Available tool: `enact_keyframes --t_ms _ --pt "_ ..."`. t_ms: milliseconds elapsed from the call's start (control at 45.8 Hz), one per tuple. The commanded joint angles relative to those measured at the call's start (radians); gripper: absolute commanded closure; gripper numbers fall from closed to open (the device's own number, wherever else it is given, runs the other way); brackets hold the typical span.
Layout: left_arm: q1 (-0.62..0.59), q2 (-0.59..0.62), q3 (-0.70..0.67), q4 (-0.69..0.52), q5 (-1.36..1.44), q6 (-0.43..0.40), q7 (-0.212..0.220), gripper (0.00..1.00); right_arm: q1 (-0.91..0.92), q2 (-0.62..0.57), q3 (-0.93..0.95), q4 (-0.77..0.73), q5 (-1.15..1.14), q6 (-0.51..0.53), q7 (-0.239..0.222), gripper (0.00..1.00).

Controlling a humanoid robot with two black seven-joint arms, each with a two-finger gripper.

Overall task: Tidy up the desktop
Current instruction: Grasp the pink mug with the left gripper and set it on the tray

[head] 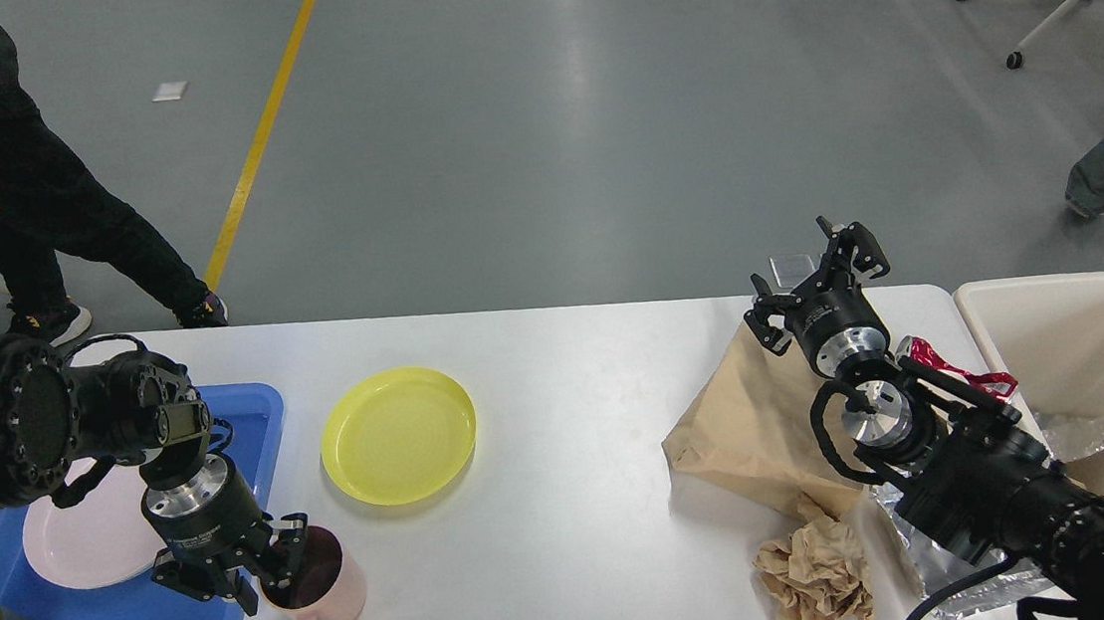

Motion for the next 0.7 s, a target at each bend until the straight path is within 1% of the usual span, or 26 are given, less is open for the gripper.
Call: enact_keyframes --t_ms 0,87,240,349,481,677 --pt "0.003 0.003 -0.001 0.0 0.002 -0.005 0.0 0.89 0.0 0.0 0.0 0.0 0.001 0.0 0.0 0.0" --pt "0.001 0.004 0.0 0.0 0.003 -0.014 -0.001 1.0 0.0 0.0 0.0 -0.001 0.0 0.0 0.0 0.0" --pt "0.0 0.007 -0.001 0.0 0.002 -0.04 -0.001 1.0 0.0 0.0 0.0 0.0 0.0 0.0 0.0 0.0" --pt "-0.008 0.011 -0.003 -0.002 0.002 -0.084 -0.001 1.0 0.0 0.0 0.0 -0.001 0.0 0.0 0.0 0.0" --pt "-0.029 0.017 -0.003 -0.002 0.002 -0.086 -0.003 1.0 0.0 0.0 0.0 0.0 0.001 0.0 0.0 0.0" --pt "-0.094 0.029 0.003 -0.015 0.005 -0.086 -0.003 1.0 0.0 0.0 0.0 0.0 0.0 0.0 0.0 0.0"
